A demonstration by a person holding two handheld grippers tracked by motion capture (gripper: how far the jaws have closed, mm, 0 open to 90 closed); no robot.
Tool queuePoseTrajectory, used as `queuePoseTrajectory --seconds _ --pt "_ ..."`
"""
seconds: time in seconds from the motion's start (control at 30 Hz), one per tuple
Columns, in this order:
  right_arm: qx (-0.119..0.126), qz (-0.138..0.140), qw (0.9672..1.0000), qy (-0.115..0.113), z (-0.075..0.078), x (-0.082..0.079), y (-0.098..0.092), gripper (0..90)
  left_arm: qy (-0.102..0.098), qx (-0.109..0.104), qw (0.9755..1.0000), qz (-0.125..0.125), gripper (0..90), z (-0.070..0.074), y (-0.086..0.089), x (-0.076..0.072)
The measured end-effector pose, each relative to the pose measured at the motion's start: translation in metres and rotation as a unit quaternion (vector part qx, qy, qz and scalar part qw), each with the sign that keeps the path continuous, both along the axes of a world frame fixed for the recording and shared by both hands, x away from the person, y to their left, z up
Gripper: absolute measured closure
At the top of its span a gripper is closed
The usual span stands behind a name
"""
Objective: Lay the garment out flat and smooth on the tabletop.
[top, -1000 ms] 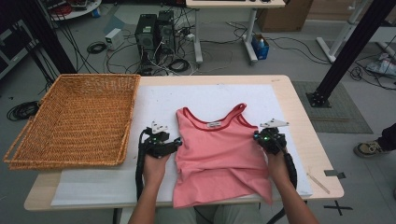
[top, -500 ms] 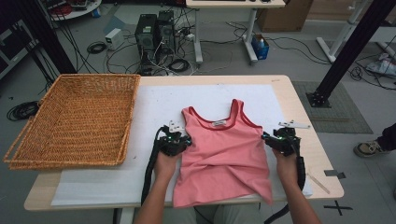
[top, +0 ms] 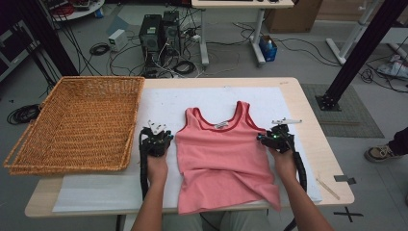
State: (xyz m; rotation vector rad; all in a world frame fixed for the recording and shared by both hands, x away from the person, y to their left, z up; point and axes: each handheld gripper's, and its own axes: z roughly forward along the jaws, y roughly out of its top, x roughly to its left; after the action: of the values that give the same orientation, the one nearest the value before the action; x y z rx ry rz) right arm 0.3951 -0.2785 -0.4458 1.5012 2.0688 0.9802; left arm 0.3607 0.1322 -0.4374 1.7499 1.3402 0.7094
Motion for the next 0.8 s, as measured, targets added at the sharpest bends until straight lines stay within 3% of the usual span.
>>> queuePoseTrajectory --seconds 0.07,0.13,0.2,0.27,0.3,0.33,0.43,0.67,0.8 --pt "-0.038 0.011 0.9992 0.004 0.000 0.005 0.007 85.2 0.017 -0.009 0.9998 -0.005 77.2 -0.004 -0.001 0.003" --pt "-0.072 0.013 0.9973 -0.003 0.003 0.010 0.010 87.9 0.026 -0.011 0.9995 -0.016 69.5 -0.006 -0.004 0.003" --pt "-0.080 -0.011 0.9966 -0.019 0.004 0.013 0.006 88.2 0.022 -0.016 0.9994 -0.021 63.0 -0.005 -0.007 0.003" --pt "-0.073 -0.036 0.9966 -0.018 0.003 0.014 0.001 86.1 0.023 -0.028 0.9988 -0.033 55.1 -0.003 -0.009 0.001" --pt "-0.066 -0.043 0.9968 -0.015 0.003 0.014 -0.002 77.7 0.028 -0.035 0.9981 -0.041 52.8 -0.003 -0.010 0.000" --pt "-0.052 -0.052 0.9972 -0.013 0.004 0.012 -0.005 69.3 0.034 -0.034 0.9976 -0.049 49.9 -0.003 -0.012 -0.001" --pt "-0.016 -0.059 0.9976 -0.031 0.011 0.000 -0.013 63.2 0.031 -0.036 0.9972 -0.058 45.9 -0.004 -0.016 -0.010" --pt "0.050 -0.028 0.9976 -0.040 0.015 -0.041 -0.032 52.4 0.024 -0.063 0.9958 -0.061 46.0 -0.010 -0.007 -0.032" --pt "0.069 0.005 0.9976 -0.006 0.008 -0.057 -0.035 48.6 0.019 -0.079 0.9941 -0.072 46.1 -0.011 -0.005 -0.040"
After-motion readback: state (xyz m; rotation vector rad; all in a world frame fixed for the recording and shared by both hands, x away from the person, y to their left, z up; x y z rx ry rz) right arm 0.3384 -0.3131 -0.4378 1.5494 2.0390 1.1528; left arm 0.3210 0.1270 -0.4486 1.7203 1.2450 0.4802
